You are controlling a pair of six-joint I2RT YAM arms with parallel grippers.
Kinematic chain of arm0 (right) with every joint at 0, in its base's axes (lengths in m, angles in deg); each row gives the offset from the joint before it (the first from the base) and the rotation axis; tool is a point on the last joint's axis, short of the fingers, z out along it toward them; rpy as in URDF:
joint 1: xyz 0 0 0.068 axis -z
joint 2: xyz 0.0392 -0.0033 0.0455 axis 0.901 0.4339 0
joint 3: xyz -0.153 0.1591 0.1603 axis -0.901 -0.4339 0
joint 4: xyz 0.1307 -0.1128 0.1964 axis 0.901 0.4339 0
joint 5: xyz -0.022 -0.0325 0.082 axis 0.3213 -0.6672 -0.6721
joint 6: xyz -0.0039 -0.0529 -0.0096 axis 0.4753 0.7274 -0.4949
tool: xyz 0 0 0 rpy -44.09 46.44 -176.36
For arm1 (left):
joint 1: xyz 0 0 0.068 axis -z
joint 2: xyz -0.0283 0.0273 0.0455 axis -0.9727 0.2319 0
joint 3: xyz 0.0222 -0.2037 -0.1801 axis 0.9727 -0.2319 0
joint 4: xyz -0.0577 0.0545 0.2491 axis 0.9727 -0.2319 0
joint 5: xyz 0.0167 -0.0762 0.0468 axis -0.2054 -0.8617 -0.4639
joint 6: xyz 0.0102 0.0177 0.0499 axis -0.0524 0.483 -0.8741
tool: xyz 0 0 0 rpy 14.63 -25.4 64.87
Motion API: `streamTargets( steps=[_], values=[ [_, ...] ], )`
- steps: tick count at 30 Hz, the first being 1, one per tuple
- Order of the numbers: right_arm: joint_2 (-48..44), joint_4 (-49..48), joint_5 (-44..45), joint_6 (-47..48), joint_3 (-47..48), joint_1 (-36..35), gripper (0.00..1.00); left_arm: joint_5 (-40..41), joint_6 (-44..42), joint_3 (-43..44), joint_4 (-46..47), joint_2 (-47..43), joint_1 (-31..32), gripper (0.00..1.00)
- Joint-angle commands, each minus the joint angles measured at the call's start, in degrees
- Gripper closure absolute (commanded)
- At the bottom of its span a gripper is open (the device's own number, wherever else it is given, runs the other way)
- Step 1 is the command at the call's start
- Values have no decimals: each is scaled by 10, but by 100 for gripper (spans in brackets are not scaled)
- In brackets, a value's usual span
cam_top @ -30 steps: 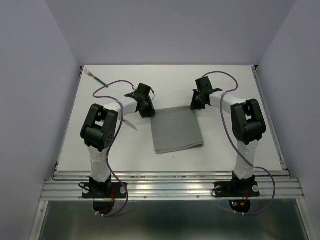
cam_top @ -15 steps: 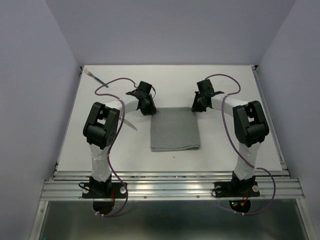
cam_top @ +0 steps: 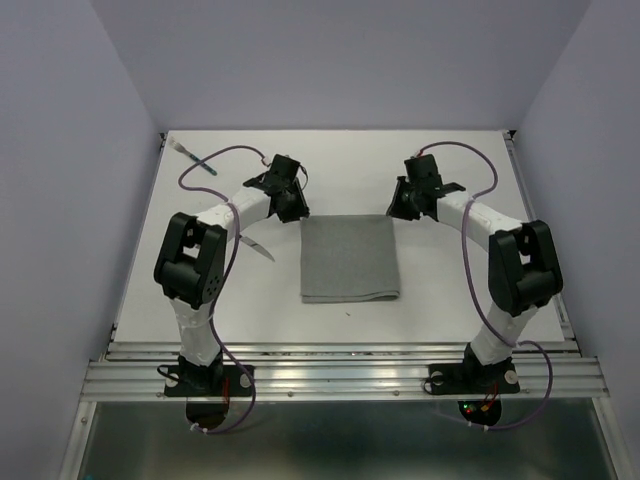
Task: Fold the napkin into a case and place the utensils inside
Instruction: Smooth out the square-folded napkin at the center of the board.
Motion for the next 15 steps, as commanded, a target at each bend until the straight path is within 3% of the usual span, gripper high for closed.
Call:
streamTargets(
  steps=[1, 6, 15],
  values=[
    [-96, -21, -30, -5, -70, -16, 77, 6, 1, -11, 10, -43, 5, 62],
    [-194, -22, -34, -29, -184, -59, 76, -14, 1, -3, 22, -11, 12, 62],
    [-306, 2, -39, -80, -303, -122, 76, -16, 0, 21, 21, 39, 12, 62]
  ],
)
